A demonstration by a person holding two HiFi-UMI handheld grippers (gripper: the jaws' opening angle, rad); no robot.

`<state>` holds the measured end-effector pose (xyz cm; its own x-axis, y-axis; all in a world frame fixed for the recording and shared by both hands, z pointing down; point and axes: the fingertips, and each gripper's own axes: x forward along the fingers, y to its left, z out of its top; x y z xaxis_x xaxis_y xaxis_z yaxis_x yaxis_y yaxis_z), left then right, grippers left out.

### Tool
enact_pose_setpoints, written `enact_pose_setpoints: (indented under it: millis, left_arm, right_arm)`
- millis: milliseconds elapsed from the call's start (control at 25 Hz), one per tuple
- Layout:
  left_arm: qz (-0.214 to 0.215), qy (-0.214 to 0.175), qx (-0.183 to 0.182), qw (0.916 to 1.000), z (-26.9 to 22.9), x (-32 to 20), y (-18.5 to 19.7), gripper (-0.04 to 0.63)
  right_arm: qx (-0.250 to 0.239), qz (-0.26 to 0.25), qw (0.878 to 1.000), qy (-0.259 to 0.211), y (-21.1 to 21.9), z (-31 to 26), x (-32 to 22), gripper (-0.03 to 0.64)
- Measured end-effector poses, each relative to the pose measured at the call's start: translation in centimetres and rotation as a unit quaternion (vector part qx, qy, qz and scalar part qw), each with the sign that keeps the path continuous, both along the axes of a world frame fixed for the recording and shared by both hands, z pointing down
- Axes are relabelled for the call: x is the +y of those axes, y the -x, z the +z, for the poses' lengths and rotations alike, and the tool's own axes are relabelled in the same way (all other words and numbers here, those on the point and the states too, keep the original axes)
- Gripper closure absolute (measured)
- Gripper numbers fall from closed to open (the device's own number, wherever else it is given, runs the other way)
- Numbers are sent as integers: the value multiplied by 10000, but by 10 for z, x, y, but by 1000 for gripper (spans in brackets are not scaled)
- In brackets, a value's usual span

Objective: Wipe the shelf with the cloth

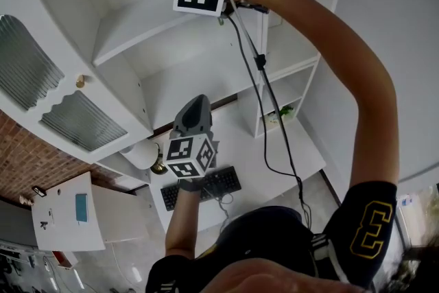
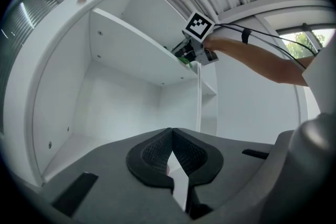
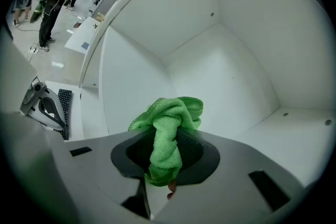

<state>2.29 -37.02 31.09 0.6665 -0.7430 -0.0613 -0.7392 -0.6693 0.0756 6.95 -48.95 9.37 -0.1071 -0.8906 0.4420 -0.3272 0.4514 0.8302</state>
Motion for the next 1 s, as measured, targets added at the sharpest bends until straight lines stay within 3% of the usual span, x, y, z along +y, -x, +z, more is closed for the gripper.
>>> enact_pose_setpoints:
  millis: [120,320,1000]
  left_arm:
    - [102,17,-3,9999,1,2,-8,586]
    - [225,38,-2,9997,3,5,-19,586]
    - [437,89,-13,9990,8,17,-37,586]
  right_arm:
    - [37,-143,9997,-186,-2,-7,-2,535]
    - [-29,468,9989,-4,-38,1,4,535]
    - [69,812,9959,-381,-57,-7,10,535]
